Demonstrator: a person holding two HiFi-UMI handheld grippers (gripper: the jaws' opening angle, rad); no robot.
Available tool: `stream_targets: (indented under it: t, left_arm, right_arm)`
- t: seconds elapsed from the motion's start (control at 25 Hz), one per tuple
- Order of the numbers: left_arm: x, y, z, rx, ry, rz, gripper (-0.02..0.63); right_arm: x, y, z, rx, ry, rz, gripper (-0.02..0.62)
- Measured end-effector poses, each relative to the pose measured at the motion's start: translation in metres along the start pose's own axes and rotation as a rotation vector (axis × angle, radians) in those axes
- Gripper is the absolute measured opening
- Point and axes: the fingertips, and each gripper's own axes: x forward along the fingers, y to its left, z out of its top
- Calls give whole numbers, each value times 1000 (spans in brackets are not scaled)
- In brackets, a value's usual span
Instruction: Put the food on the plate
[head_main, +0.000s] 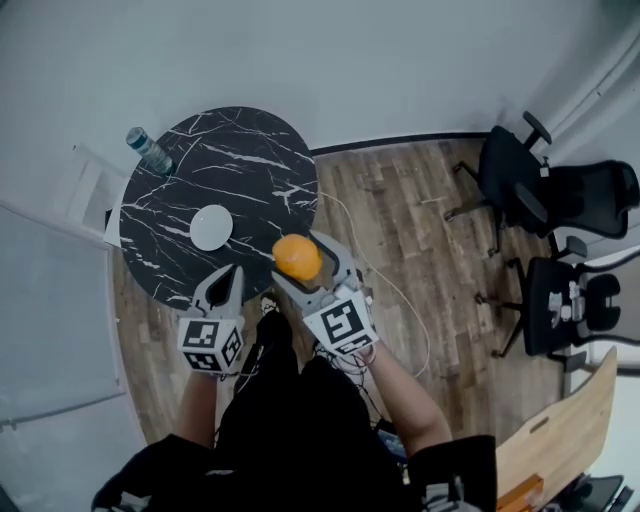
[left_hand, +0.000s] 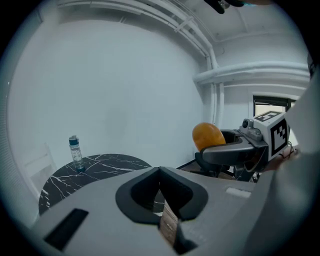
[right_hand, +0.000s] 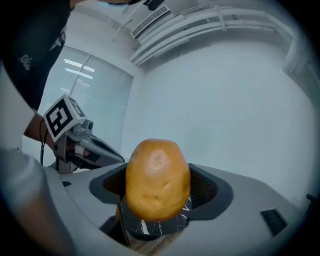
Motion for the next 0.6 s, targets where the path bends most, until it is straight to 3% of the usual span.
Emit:
stream_targets:
  t: [0.12,0.4,0.6]
  left_arm:
    - [4,17,0,-44,-3,-1,0]
    - [7,71,-10,-94,7,82,0]
    - [11,101,-24,-99,75,90,0]
  right_arm:
    - [22,5,-6,-60,19,40,345]
    - [84,25,-21,-93,83,143,345]
    - [131,49,-30,-156,86,234,345]
